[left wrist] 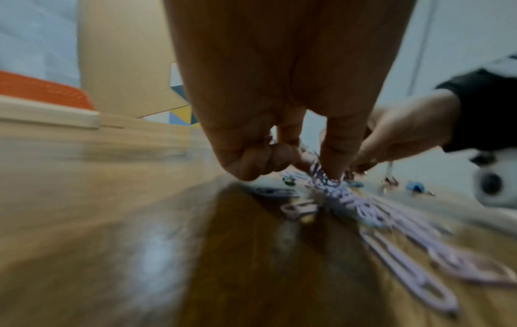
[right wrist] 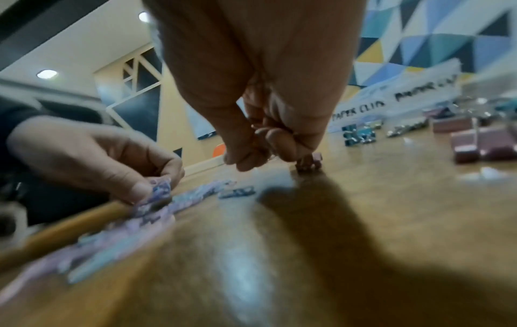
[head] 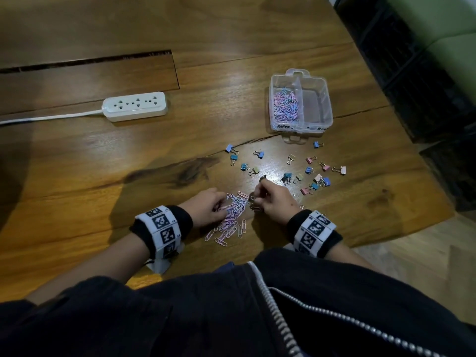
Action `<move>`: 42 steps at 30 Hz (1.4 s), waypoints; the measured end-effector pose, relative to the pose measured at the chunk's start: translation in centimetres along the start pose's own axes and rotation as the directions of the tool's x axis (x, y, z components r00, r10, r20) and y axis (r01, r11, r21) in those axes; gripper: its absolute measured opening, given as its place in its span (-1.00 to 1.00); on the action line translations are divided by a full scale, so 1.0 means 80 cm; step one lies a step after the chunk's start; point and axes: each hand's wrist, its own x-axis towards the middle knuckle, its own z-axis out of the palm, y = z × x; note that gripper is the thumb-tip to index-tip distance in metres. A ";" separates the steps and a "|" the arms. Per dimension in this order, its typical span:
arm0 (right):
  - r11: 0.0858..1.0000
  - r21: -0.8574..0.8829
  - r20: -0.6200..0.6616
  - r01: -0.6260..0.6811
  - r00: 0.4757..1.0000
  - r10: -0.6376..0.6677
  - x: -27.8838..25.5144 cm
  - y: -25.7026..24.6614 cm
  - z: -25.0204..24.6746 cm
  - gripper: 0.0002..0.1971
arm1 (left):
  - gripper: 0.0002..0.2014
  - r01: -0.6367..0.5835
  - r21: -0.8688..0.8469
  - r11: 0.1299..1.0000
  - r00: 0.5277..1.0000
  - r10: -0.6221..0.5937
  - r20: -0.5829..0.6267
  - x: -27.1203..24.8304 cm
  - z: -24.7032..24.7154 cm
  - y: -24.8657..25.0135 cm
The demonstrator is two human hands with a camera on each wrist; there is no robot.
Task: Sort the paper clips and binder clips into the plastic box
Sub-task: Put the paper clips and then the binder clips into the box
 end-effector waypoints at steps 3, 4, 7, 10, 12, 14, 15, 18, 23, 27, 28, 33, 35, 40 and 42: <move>0.960 0.273 0.047 -0.059 0.998 0.049 0.002 -0.001 -0.007 -0.83 | -0.79 0.029 -0.426 0.904 0.998 -0.049 -0.035 0.001 -0.007 -0.003; 0.925 0.370 0.074 -0.087 0.995 0.064 0.003 -0.002 -0.008 -0.82 | -0.76 0.047 -0.586 0.809 0.997 -0.070 -0.017 0.001 -0.010 -0.005; 0.735 0.653 0.168 -0.181 0.981 0.093 0.005 -0.009 -0.008 -0.76 | -0.74 0.072 -0.899 0.432 0.996 -0.079 0.041 0.002 -0.013 -0.009; 0.671 0.716 0.174 -0.195 0.980 0.098 0.009 -0.017 -0.001 -0.76 | -0.83 0.076 -0.982 0.174 0.995 -0.079 0.063 0.001 -0.013 -0.004; 0.802 0.578 0.114 -0.148 0.988 0.100 0.013 -0.017 0.008 -0.77 | -0.76 0.072 -0.992 0.100 0.996 -0.064 0.066 0.000 -0.014 -0.001; 0.964 0.257 0.049 -0.070 0.997 0.059 0.016 -0.014 0.017 -0.82 | -0.71 0.083 -0.992 0.095 0.995 -0.054 0.078 0.001 -0.016 -0.001; 0.997 0.073 0.028 -0.033 0.999 0.031 0.017 -0.012 0.021 -0.79 | -0.72 0.096 -0.986 0.137 0.994 -0.058 0.089 0.002 -0.016 -0.001; 0.957 -0.285 0.006 0.054 0.998 -0.055 0.019 -0.007 0.030 -0.65 | -0.85 0.131 -0.810 0.572 0.987 -0.151 0.053 0.004 -0.011 0.001; 0.916 -0.392 0.032 0.081 0.997 -0.074 0.021 -0.008 0.037 -0.81 | -0.63 0.197 -0.116 0.973 0.970 -0.211 -0.124 0.003 0.002 0.007; 0.905 -0.404 0.037 0.131 0.991 -0.127 0.022 -0.006 0.034 -0.93 | -0.69 0.157 0.031 0.987 0.977 -0.150 -0.154 0.009 0.009 0.013; 0.921 -0.368 0.032 0.132 0.991 -0.129 0.021 -0.006 0.032 -0.92 | -0.73 0.146 0.027 0.989 0.980 -0.141 -0.141 0.010 0.009 0.015; 0.994 0.100 -0.003 0.048 0.999 -0.048 0.016 0.000 0.014 -0.91 | -0.87 0.086 0.000 0.996 0.995 -0.086 -0.048 0.014 0.005 0.014; 0.958 0.287 0.044 0.005 0.999 -0.019 0.012 0.000 0.006 -0.88 | -0.87 0.082 -0.168 0.982 0.996 -0.088 -0.030 0.014 0.000 0.010; 0.771 0.607 0.202 -0.195 0.975 0.087 0.008 -0.001 -0.008 -0.78 | -0.89 0.087 -0.814 0.575 0.996 -0.043 0.076 0.009 -0.017 0.000; 0.666 0.706 0.250 -0.241 0.965 0.085 0.006 0.000 -0.009 -0.74 | -0.93 0.093 -0.951 0.295 0.995 -0.011 0.094 0.008 -0.019 -0.003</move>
